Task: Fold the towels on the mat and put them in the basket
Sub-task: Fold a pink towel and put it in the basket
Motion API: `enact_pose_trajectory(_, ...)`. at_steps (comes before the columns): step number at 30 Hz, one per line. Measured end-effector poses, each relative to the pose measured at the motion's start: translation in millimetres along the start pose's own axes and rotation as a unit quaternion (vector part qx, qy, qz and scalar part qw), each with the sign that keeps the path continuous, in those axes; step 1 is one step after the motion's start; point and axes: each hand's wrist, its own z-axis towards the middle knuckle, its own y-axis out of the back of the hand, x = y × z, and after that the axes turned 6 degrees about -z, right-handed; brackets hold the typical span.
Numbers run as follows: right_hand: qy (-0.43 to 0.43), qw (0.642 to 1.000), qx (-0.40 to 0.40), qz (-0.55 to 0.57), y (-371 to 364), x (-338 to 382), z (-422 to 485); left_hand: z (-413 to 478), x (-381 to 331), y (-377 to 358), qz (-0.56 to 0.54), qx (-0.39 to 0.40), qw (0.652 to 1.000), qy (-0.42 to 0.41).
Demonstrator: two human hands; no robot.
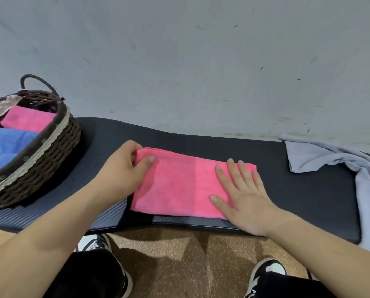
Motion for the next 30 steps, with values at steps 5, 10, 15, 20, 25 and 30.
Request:
enact_pose_trajectory(5,0.038,0.991,-0.080,0.102,5,7,-1,3,1,9,-0.035,-0.037,0.999,0.009)
enact_pose_trajectory(10,0.012,0.967,-0.149,0.205,24,-7,-3,-6,-24,-6,-0.077,0.002,0.997,-0.007)
enact_pose_trajectory(15,-0.007,0.944,-0.219,0.247,26,-21,-6,-11,-54,-49,-0.038,0.048,0.996,-0.059)
enact_pose_trajectory(20,-0.056,0.913,-0.231,0.330,31,-34,-3,-3,-80,-100,-0.033,0.071,0.995,-0.066)
enact_pose_trajectory(25,-0.133,0.836,-0.134,0.516,34,-53,-4,4,-95,-144,-0.030,0.106,0.991,-0.071)
enact_pose_trajectory(30,-0.117,0.827,-0.088,0.542,27,-58,-3,-4,-100,-158,-0.005,0.215,0.976,-0.021)
